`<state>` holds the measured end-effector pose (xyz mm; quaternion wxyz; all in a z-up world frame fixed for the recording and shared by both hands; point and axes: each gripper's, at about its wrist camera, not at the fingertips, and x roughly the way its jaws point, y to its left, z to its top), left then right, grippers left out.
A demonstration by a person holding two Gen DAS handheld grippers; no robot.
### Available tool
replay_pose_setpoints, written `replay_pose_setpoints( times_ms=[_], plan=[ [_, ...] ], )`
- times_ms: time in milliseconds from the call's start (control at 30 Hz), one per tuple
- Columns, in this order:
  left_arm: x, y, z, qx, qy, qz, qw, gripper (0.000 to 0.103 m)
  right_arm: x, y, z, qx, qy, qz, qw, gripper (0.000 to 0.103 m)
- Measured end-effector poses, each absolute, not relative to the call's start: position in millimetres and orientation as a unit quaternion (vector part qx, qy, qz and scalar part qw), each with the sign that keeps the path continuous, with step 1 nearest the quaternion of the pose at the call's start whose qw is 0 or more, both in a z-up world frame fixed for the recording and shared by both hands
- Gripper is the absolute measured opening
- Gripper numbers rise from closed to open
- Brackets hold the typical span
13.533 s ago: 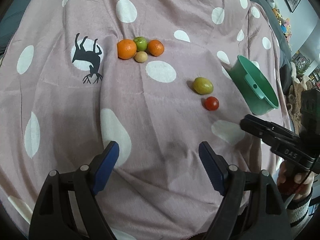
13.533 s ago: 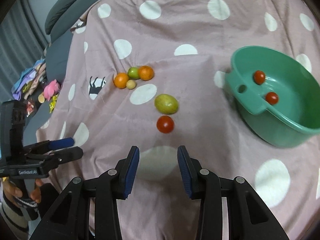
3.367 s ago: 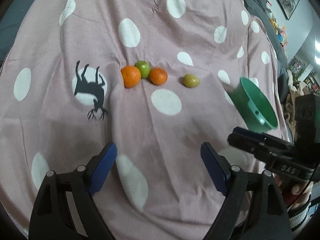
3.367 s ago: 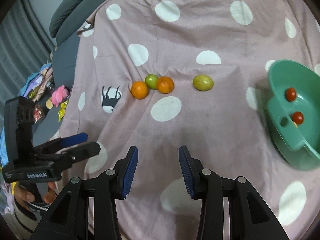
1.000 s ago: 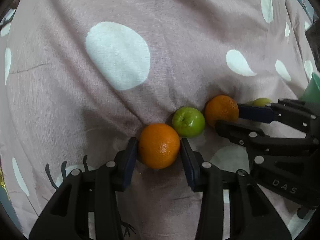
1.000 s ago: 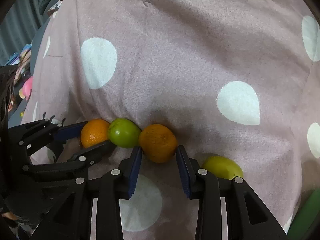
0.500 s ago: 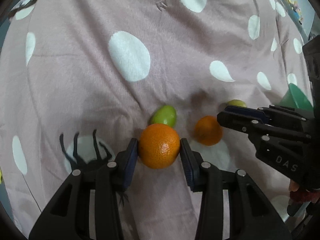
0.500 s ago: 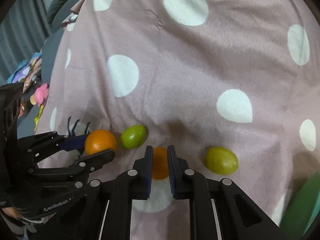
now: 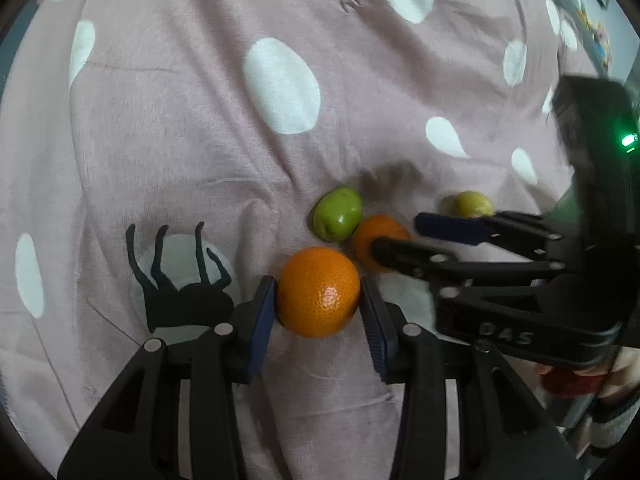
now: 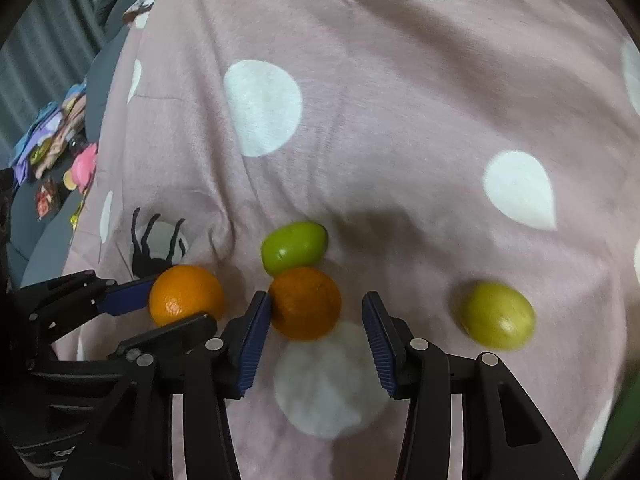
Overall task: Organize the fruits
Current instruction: 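Grasp an orange with the left tool while the right grasps the other orange, then carry both oranges with both tools over the green bowl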
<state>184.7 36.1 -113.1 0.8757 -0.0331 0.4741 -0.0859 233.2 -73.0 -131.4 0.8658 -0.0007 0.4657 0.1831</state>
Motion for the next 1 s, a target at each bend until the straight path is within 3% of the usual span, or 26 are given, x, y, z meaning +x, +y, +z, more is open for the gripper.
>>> replay_pose_setpoints(
  times_ms=[433,1000],
  plan=[
    [178.0,32.7,-105.3,-0.027,0.471,-0.093,0.877,0.042,226.8,-71.2,-132.7,-0.017,0.464,0.188,0.865,0.042],
    [108.1,-3.2,-68.9,-0.002,0.451,-0.104,0.887,0.042,119.3,-108.9,-82.0,0.045,0.414,0.163,0.895,0.042]
  ],
)
